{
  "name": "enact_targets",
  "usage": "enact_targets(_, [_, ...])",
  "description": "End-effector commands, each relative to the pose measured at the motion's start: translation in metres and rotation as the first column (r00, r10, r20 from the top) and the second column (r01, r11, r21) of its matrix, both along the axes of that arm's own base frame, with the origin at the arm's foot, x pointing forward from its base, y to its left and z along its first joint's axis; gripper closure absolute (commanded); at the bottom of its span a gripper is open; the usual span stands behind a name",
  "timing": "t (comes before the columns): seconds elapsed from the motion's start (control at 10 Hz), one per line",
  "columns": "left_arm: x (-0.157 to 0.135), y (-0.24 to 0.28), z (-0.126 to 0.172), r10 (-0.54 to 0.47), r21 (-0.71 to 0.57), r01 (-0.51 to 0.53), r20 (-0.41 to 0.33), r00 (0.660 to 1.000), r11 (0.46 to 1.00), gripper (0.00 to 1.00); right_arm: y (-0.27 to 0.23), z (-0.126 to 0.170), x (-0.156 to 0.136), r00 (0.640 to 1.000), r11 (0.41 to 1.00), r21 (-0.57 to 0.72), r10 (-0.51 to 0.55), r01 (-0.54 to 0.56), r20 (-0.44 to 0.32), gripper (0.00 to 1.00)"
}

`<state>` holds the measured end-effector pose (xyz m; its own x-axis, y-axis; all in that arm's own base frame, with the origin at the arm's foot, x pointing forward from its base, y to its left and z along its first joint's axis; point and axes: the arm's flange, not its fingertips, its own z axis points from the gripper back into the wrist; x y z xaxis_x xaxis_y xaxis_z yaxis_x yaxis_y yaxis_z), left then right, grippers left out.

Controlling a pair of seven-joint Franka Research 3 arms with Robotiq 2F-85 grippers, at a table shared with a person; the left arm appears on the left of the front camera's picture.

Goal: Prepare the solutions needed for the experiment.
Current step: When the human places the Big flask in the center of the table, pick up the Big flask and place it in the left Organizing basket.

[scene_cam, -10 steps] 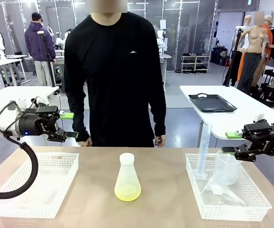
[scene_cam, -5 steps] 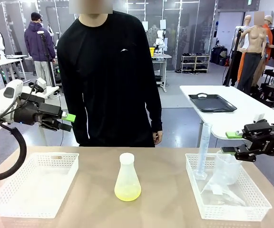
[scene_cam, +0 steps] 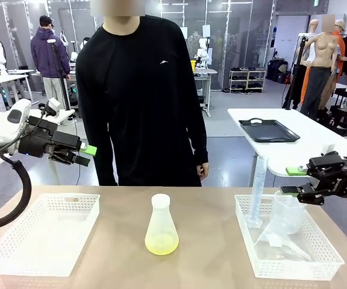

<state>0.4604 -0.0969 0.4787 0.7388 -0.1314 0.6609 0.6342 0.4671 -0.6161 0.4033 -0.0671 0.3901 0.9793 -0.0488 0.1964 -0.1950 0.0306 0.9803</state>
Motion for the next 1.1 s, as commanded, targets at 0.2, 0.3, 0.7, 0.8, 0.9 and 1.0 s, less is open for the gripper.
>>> enact_targets(0.2, [0.048, -0.028, 0.016, -0.003, 0.537, -0.261, 0.441, 0.897, 0.802, 0.0, 0.0, 0.001, 0.0, 1.0, 1.0, 0.008, 0.005, -0.005, 0.003, 0.36])
enact_targets(0.3, [0.042, -0.033, 0.022, -0.009, 0.561, -0.257, 0.427, 0.904, 0.787, 0.0, 0.0, 0.001, 0.0, 1.0, 1.0, 0.008, 0.005, -0.005, 0.003, 0.36])
enact_targets(0.7, [0.068, -0.029, -0.002, -0.254, 0.61, -0.154, 0.529, 0.81, 0.778, 0.0, 0.0, 0.001, 0.0, 1.0, 1.0, 0.008, 0.005, -0.005, 0.003, 0.36])
enact_targets(0.8, [0.074, -0.026, -0.015, -0.262, 0.618, -0.153, 0.526, 0.809, 0.771, 0.0, 0.0, 0.001, 0.0, 1.0, 1.0, 0.008, 0.005, -0.005, 0.003, 0.36])
enact_targets(0.9, [0.059, -0.037, 0.009, -0.179, 0.611, -0.21, 0.513, 0.84, 0.763, 0.0, 0.0, 0.001, 0.0, 1.0, 1.0, 0.008, 0.005, -0.005, 0.003, 0.36])
enact_targets(1.0, [0.059, -0.037, 0.009, -0.179, 0.611, -0.21, 0.513, 0.84, 0.763, 0.0, 0.0, 0.001, 0.0, 1.0, 1.0, 0.008, 0.005, -0.005, 0.003, 0.36])
